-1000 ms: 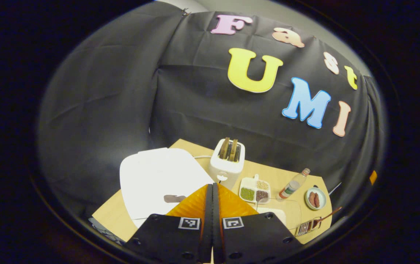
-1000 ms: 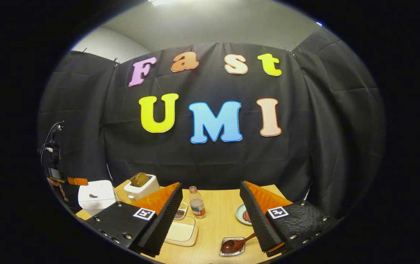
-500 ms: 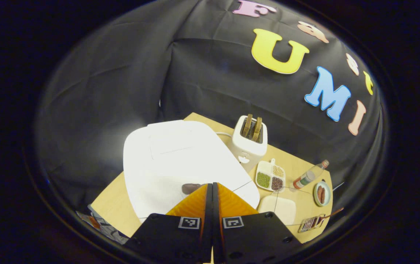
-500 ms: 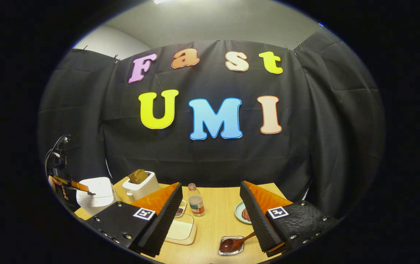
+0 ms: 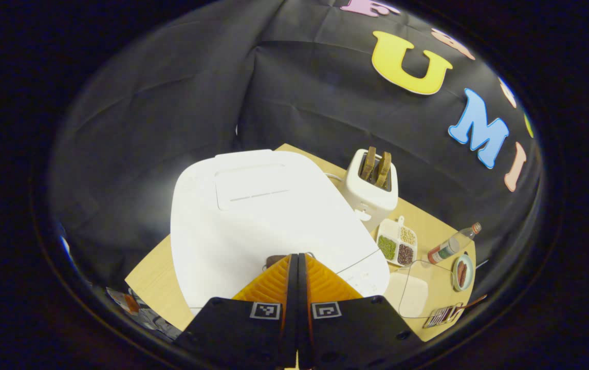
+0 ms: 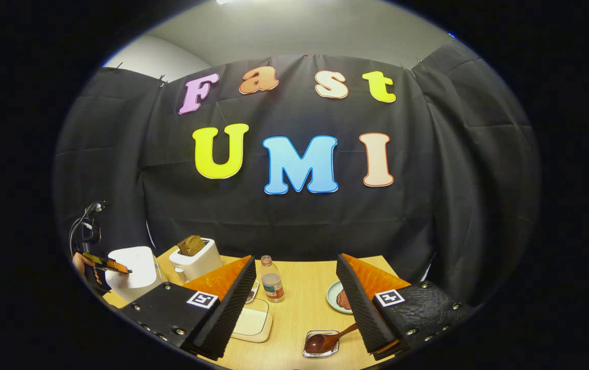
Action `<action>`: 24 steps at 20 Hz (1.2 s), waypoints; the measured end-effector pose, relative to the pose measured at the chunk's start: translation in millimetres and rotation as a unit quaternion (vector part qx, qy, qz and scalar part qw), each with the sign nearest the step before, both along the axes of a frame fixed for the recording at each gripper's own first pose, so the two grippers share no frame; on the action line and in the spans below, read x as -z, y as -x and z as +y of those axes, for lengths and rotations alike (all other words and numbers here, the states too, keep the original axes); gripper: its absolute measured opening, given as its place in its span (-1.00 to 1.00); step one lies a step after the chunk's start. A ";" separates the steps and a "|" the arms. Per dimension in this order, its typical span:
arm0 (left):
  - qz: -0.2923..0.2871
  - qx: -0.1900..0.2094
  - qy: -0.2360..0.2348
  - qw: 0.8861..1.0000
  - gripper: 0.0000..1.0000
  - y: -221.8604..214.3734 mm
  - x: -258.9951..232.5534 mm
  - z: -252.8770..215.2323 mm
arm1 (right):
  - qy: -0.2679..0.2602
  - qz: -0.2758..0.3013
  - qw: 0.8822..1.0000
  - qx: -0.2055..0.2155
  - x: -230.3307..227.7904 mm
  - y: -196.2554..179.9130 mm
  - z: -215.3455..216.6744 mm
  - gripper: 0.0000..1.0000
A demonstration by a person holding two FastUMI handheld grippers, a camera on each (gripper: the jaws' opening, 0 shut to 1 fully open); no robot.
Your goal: Close the left gripper, press the button to open the rice cooker; take a wooden spoon from the chopstick holder with the right hand, scoop a spoonful of rice and pour it into the rice cooker, then put the wooden spoon back into the chopstick holder.
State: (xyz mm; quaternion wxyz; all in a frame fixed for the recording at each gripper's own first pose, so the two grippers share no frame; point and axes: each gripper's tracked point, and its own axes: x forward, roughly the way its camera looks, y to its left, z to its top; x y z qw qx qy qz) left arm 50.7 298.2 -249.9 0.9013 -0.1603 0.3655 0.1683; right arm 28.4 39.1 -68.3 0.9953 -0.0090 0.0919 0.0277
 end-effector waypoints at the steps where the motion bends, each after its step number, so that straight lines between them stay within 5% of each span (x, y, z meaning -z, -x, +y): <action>1: -0.005 -0.001 -0.005 1.000 -0.84 -0.8 -3.2 0.5 | -0.001 0.000 1.000 -0.001 0.1 0.1 0.6 0.91; 6: -0.067 -0.003 -0.055 0.996 -0.83 -13.5 -51.0 9.0 | 0.001 -0.003 1.000 -0.006 -1.3 0.5 0.5 0.91; 11: -0.163 -0.032 -0.173 0.971 -0.82 -23.0 -153.1 38.5 | 0.002 -0.006 1.000 -0.007 -3.5 4.6 -1.6 0.91; 17: -0.255 -0.009 -0.187 0.949 -0.80 -2.9 -222.2 -10.0 | 0.002 -0.014 1.000 0.003 -7.6 8.6 -15.0 0.91; 18: -0.270 0.007 -0.181 0.945 -0.67 -2.2 -223.4 -26.8 | 0.003 -0.015 1.000 0.004 -7.5 9.0 -17.1 0.92; 23: -0.341 0.062 -0.177 0.921 0.64 25.7 -243.0 -110.1 | 0.001 -0.021 1.000 0.012 -8.8 9.3 -28.0 0.92; 24: -0.351 0.071 -0.172 0.918 0.73 30.2 -240.9 -124.5 | 0.002 -0.022 1.000 0.013 -7.8 9.3 -31.0 0.91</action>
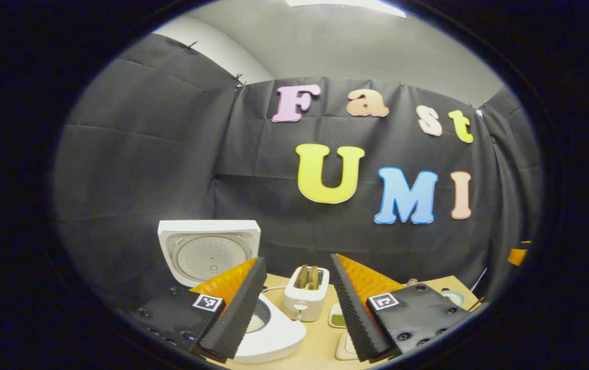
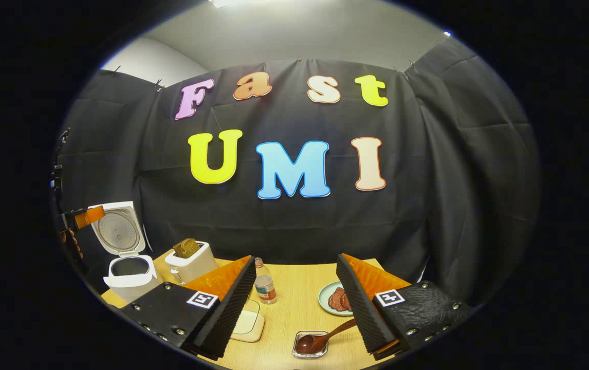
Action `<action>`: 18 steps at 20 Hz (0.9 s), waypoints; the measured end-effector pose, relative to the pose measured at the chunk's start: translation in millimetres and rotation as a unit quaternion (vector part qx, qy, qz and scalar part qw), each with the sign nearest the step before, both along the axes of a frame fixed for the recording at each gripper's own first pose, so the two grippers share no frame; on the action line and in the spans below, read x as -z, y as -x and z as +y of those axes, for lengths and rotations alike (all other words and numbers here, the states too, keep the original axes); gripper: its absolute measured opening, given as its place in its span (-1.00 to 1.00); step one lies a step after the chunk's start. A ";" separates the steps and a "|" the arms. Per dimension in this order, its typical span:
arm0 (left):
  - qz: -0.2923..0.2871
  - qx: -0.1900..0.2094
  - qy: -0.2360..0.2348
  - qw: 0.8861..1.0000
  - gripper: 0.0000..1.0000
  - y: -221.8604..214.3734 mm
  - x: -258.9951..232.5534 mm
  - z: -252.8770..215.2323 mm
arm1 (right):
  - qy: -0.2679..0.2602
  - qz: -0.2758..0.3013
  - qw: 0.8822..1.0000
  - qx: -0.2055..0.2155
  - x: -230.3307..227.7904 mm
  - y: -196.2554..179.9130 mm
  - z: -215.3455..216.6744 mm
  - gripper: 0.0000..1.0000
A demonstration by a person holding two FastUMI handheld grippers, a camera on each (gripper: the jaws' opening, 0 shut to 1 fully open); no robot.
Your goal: Close the left gripper, press the button to open the rice cooker; take a wooden spoon from the chopstick holder with the right hand, scoop a spoonful of rice and pour it into the rice cooker, then put the wooden spoon back into the chopstick holder.
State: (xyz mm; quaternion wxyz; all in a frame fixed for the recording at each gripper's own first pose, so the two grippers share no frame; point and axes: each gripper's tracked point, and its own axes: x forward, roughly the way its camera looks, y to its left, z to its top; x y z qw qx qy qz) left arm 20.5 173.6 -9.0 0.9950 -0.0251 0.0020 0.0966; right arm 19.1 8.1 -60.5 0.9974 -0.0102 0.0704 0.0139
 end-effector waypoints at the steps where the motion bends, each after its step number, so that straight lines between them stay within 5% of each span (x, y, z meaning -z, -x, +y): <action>1: -0.005 0.009 0.000 1.000 0.77 5.3 0.5 -13.3 | 0.001 -0.001 1.000 0.002 0.4 0.4 -3.2 0.91; 15: -0.016 0.057 -0.040 0.997 0.82 18.0 18.1 -96.9 | -0.017 0.049 0.997 0.060 73.7 -6.9 -83.3 0.91; 18: -0.020 0.077 -0.009 0.997 0.79 19.4 16.1 -109.5 | -0.032 0.072 0.995 0.061 104.0 -11.3 -91.3 0.91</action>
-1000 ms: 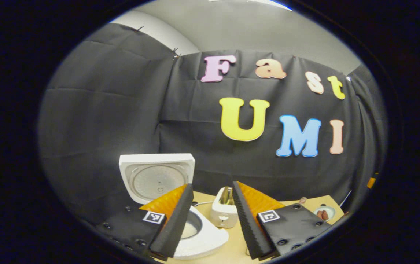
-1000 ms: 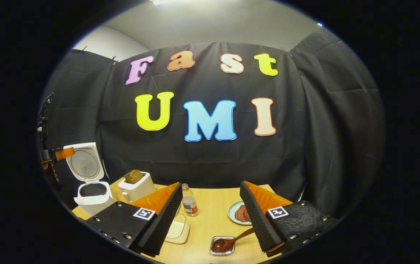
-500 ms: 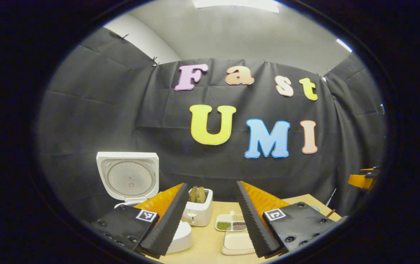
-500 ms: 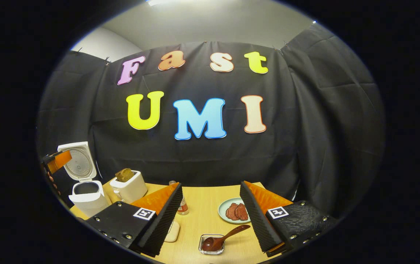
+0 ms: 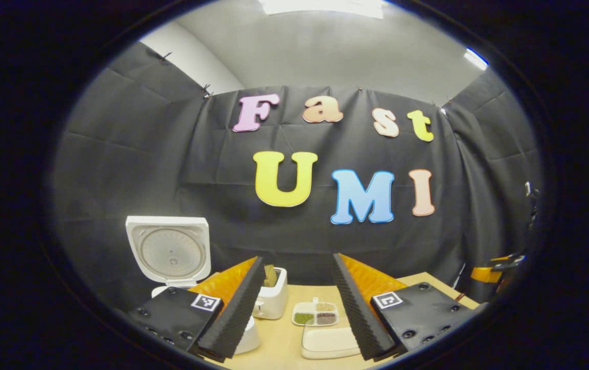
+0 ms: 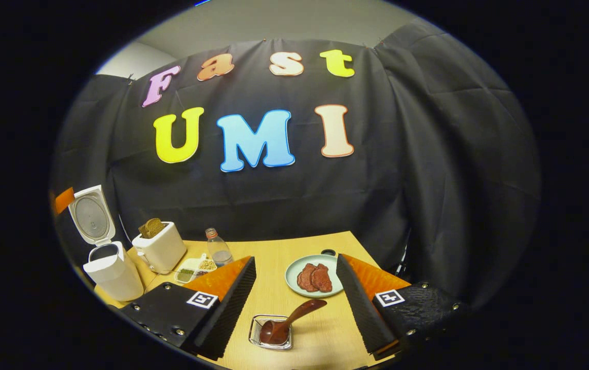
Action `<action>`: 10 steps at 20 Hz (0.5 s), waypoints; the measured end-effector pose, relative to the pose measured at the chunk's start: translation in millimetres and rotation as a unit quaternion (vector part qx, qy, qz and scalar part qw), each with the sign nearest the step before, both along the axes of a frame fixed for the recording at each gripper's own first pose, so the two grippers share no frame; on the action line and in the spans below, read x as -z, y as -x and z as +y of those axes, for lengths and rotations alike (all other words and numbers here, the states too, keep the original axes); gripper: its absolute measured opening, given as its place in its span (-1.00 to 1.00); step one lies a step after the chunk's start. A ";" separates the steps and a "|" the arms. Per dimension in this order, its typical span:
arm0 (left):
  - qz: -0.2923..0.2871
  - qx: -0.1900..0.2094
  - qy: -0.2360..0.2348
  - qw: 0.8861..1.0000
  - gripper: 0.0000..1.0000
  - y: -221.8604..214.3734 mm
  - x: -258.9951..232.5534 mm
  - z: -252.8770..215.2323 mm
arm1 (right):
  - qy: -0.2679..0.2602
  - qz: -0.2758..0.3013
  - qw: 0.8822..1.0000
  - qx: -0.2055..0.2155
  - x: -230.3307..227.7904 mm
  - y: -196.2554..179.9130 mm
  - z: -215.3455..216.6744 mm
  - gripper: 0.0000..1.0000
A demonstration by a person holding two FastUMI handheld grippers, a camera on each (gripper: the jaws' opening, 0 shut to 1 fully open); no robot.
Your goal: Close the left gripper, press the button to open the rice cooker; take a wooden spoon from the chopstick holder with the right hand, scoop a spoonful of rice and pour it into the rice cooker, then put the wooden spoon back into the chopstick holder.
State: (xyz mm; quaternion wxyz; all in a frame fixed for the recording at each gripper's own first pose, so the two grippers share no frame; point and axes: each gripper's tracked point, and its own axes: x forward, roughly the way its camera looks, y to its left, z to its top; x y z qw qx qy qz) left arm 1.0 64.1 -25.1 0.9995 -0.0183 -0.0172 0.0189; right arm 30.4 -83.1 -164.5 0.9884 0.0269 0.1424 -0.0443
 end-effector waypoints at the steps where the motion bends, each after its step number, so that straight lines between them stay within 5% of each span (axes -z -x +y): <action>1: -0.001 -0.001 0.010 1.000 0.79 2.0 -1.1 1.6 | -0.004 0.009 1.000 0.003 10.7 -1.2 -3.6 0.91; 3: -0.001 -0.015 0.016 1.000 0.99 0.7 -2.7 10.7 | -0.015 0.027 1.000 0.008 30.5 -4.0 -9.8 0.91; 10: 0.030 -0.019 0.033 0.999 0.97 1.2 11.6 17.3 | -0.064 0.085 0.994 0.016 95.3 -15.7 -12.6 0.92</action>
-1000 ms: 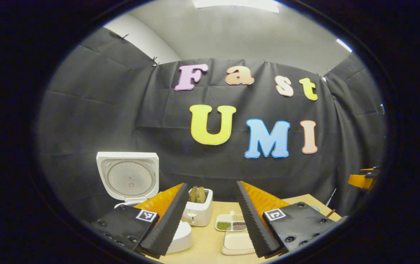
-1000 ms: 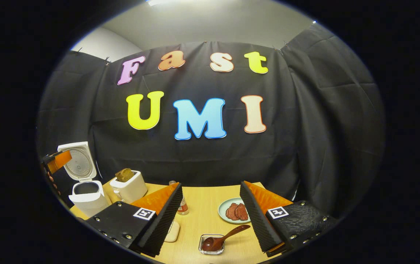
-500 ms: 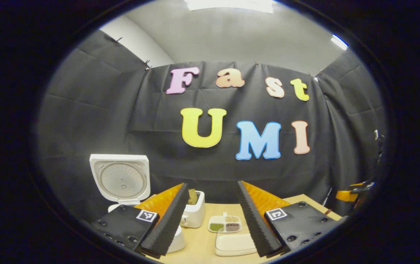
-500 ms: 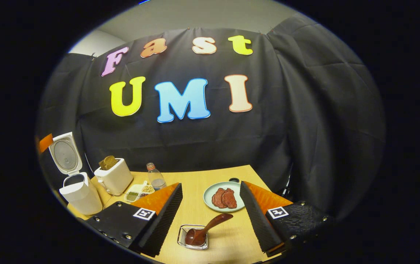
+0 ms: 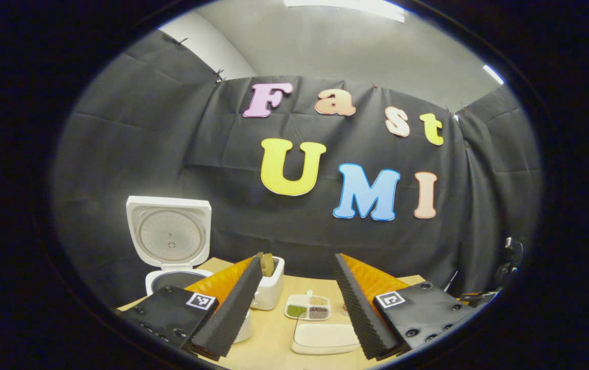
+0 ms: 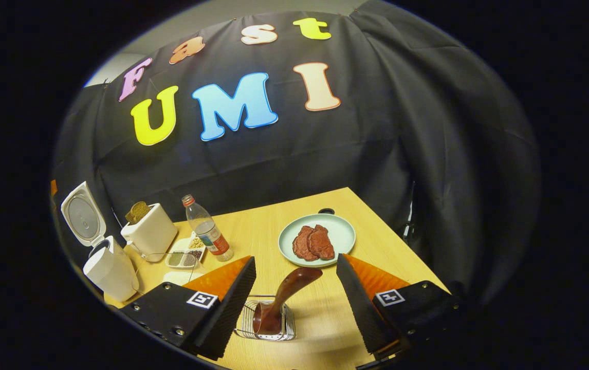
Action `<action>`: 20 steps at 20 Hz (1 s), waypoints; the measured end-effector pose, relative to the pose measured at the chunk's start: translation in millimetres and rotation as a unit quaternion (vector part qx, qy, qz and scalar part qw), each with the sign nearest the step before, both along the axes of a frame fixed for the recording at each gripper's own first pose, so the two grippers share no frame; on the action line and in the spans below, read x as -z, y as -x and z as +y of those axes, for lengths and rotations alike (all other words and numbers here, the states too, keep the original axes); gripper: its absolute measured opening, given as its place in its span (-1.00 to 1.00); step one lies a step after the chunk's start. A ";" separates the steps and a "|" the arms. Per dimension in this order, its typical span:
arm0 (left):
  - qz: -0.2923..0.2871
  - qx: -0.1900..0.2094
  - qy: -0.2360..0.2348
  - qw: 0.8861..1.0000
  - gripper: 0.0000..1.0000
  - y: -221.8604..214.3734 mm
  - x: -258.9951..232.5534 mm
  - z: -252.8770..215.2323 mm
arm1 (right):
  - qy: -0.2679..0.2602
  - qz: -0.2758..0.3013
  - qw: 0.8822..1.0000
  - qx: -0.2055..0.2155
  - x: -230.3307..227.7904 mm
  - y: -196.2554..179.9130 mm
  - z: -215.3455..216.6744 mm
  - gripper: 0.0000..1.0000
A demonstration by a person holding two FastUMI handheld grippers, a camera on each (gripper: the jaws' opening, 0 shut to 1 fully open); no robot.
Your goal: Close the left gripper, press the button to open the rice cooker; take a wooden spoon from the chopstick holder with the right hand, scoop a spoonful of rice and pour it into the rice cooker, then put the wooden spoon back into the chopstick holder.
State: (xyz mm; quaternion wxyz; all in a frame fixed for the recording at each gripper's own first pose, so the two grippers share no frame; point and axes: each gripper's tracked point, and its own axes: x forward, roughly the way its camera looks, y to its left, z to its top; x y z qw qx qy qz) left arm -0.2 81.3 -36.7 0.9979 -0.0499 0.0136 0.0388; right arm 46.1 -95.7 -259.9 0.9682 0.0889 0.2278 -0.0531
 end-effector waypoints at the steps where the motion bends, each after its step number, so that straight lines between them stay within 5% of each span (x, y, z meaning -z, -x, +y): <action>1: 0.004 -0.002 -0.001 1.000 0.94 0.8 2.5 2.7 | -0.006 0.012 1.000 -0.001 10.5 -1.1 1.1 0.92; 5: 0.011 -0.002 -0.012 1.000 0.93 2.1 3.9 2.0 | -0.045 0.030 0.999 0.007 34.3 -8.6 3.5 0.90; 8: 0.012 0.001 -0.027 1.000 0.92 2.2 4.4 0.5 | -0.069 0.037 0.997 0.003 39.6 -16.3 6.4 0.68; 9: 0.013 0.003 -0.029 1.000 0.92 2.6 4.6 0.0 | -0.075 0.039 0.996 0.004 38.1 -18.2 6.6 0.36; 10: 0.013 0.004 -0.029 0.999 0.94 1.8 4.4 -2.1 | -0.083 0.035 0.996 0.001 39.8 -21.4 10.9 0.27; 11: 0.013 0.006 -0.030 0.999 0.95 2.9 4.0 -2.6 | -0.086 0.037 0.996 -0.001 39.4 -22.1 13.0 -0.11; 15: 0.012 0.008 -0.031 0.999 0.94 2.9 5.2 -2.5 | -0.105 0.025 0.993 -0.039 33.4 -23.6 30.7 -0.67; 17: 0.014 0.008 -0.031 0.999 0.97 3.5 8.3 0.1 | -0.098 0.024 0.994 -0.033 27.5 -15.8 35.1 -0.84; 20: 0.016 0.005 -0.032 0.999 0.95 6.4 9.9 6.1 | -0.093 0.007 0.995 -0.034 3.7 -17.7 40.8 -0.84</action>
